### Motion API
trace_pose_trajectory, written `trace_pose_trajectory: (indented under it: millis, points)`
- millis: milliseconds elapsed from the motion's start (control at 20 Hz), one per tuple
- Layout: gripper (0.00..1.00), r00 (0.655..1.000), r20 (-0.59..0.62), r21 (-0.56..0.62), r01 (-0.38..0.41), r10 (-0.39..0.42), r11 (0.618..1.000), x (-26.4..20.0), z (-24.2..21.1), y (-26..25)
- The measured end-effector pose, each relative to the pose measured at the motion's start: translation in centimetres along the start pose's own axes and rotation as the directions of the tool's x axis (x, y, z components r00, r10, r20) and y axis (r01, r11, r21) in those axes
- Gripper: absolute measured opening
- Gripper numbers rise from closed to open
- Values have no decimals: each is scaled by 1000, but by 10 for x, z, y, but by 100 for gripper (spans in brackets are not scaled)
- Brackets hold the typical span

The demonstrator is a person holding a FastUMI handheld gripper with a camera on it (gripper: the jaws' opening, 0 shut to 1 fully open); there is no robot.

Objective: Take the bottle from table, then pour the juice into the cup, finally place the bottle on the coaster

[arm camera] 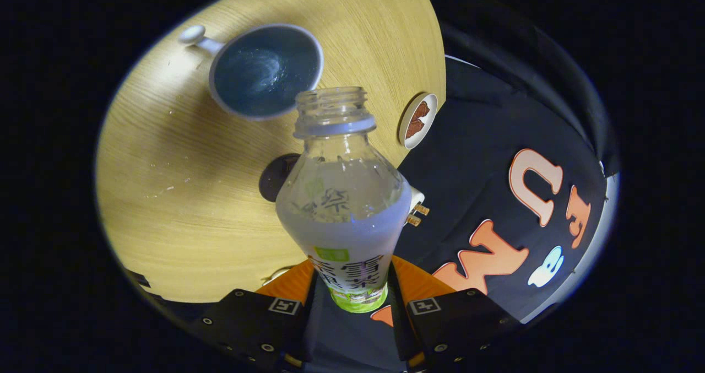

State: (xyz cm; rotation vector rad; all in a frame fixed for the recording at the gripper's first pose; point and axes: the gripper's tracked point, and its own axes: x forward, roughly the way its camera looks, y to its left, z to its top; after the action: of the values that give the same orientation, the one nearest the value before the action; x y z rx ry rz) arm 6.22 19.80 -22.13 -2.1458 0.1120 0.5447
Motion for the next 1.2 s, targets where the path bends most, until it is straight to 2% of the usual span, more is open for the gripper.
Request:
trace_pose_trajectory:
  millis: [100,250,350,400,550,750,950,1100,1200]
  points:
    - [57,999,22,94,-37,35,995,-2,3,12]
    - [58,995,73,267,-78,61,961,-5,9,22]
    - [57,990,109,382,-120,85,916,-8,13,31]
    - [58,987,130,451,-145,95,881,-10,14,34]
    - [58,973,206,629,-211,101,748,-14,25,36]
    - [58,957,275,786,-280,94,552,-19,27,39]
    - [58,944,329,867,-317,36,384,-17,17,24]
    - [60,927,376,904,-370,14,214,-10,11,17]
    - [60,928,373,922,-369,-18,118,-1,1,9]
